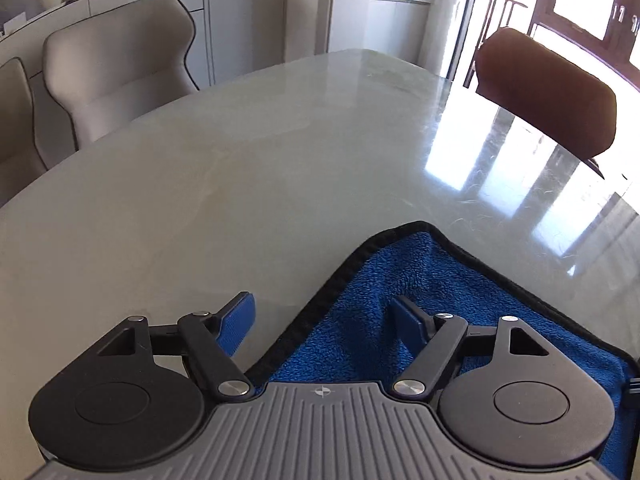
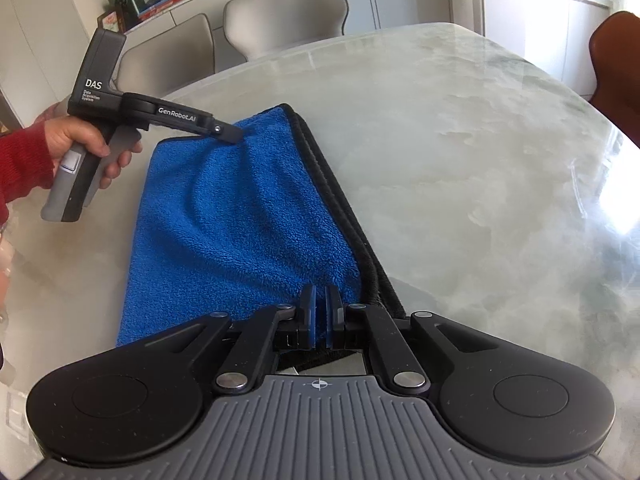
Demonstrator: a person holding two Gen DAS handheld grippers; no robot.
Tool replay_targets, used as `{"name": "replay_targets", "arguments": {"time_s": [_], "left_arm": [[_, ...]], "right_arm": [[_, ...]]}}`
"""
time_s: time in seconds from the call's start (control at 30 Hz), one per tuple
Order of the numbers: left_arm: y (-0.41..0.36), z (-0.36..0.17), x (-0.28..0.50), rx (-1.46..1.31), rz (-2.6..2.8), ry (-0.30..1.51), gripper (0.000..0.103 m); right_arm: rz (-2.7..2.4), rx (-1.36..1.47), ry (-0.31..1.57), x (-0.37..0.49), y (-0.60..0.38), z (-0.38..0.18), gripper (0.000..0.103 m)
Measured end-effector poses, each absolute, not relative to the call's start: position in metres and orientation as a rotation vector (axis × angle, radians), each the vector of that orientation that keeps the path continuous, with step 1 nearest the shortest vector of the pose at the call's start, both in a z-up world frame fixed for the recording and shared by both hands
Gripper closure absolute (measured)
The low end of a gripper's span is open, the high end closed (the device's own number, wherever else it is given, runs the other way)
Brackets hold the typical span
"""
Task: Fold towel
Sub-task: 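Lay the folded edge down and open both grippers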
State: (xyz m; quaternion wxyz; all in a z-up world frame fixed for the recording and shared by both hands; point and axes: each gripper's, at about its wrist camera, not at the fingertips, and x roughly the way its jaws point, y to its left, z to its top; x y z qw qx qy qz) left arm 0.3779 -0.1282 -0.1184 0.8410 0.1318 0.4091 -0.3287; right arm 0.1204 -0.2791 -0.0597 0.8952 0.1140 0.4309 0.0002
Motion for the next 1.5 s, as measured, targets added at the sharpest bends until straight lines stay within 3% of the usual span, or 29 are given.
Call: {"name": "replay_targets", "arguments": {"time_s": [0.2,0.4,0.5,0.67,0.77,0.83,0.9,1.13,1.23,1.5], "left_arm": [[-0.146,-0.093,0.355,0.192,-0.855,0.753,0.03],[-0.183,-0.105,0.347,0.183,-1.024,0.854,0.029],[-0.193,-0.123,0.351,0.239,-1.014,0.908,0.029],[-0.19,-0.125,0.362,0.192,-0.929,0.883,0.029],[-0.189,-0.127,0.371,0.161,-0.837,0.877,0.029],[-0.182,-0.119,0.367,0.134,-0.784,0.849,0.029],[-0.173,-0.111,0.359,0.101,-0.791,0.824,0.028],[-0.12,-0.112,0.315,0.044,-0.73,0.833,0.02],[-0.107,-0.128,0.322,-0.003,-0.689,0.911,0.02],[-0.092,-0.131,0.321,-0.016,-0.666,0.892,0.019]], "right_arm": [[0.117,0.211,0.797,0.135,-0.261,-0.048,0.096],[0.11,0.274,0.804,0.151,-0.268,-0.063,0.096],[0.106,0.306,0.807,0.16,-0.271,-0.07,0.101],[0.026,0.289,0.798,0.15,-0.282,-0.067,0.102],[0.015,0.273,0.782,0.141,-0.278,-0.061,0.094],[0.037,0.261,0.751,0.136,-0.27,-0.055,0.073],[0.103,0.232,0.711,0.131,-0.25,-0.049,0.06],[0.266,0.153,0.74,0.139,-0.189,-0.067,0.059],[0.248,0.181,0.74,0.141,-0.195,-0.072,0.061],[0.027,0.155,0.736,0.116,-0.25,-0.058,0.062]]}}
